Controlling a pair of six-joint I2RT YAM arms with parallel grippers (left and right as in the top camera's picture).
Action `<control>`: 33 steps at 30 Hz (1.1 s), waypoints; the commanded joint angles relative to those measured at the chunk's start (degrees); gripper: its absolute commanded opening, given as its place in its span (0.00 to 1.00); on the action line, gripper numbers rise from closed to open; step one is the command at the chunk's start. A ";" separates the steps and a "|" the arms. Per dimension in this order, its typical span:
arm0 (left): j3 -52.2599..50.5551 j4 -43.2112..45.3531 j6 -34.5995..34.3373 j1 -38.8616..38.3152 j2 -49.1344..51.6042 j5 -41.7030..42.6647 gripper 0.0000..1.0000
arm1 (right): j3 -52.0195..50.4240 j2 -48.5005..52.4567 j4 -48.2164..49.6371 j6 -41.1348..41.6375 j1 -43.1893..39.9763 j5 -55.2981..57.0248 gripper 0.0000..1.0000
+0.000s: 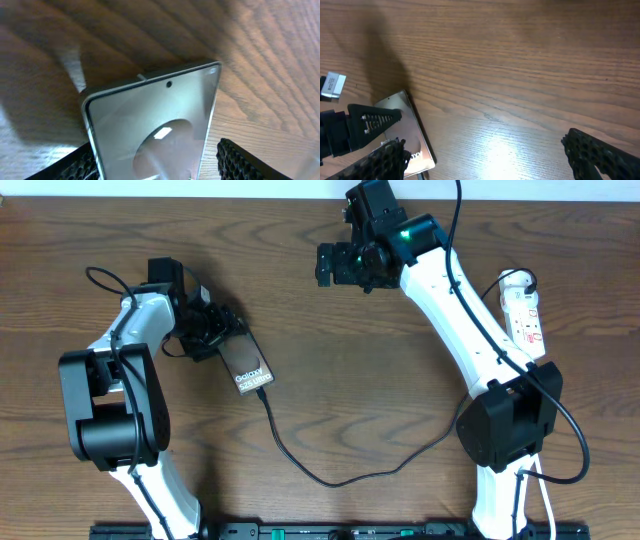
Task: Plug charger to phone and switch on socket
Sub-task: 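Set the phone down on the table with the left gripper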
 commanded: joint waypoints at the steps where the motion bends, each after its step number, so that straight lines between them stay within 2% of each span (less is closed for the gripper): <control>1: -3.76 -2.14 -1.84 0.52 4.87 -10.86 0.74 | 1.25 -1.33 0.00 -0.74 0.68 0.20 0.99; 18: -3.74 -3.06 -2.08 0.59 4.02 -11.02 0.74 | 1.25 -1.33 -0.02 -0.76 0.66 0.22 0.99; 19: -3.61 -3.45 -1.25 0.59 2.93 -11.02 0.78 | 1.25 -1.33 -0.04 -0.76 0.66 0.22 0.99; 25: -2.82 -5.16 3.34 0.57 -7.48 -9.84 0.84 | 1.25 -1.33 0.09 -0.76 0.66 0.22 0.99; 30: -2.82 -4.66 7.82 0.57 -17.90 -3.50 0.89 | 1.25 -1.33 0.22 -0.76 0.66 0.22 0.99; 33: -2.82 -3.87 9.03 0.57 -23.96 1.33 0.96 | 1.25 -1.33 0.20 -0.74 0.66 0.24 0.99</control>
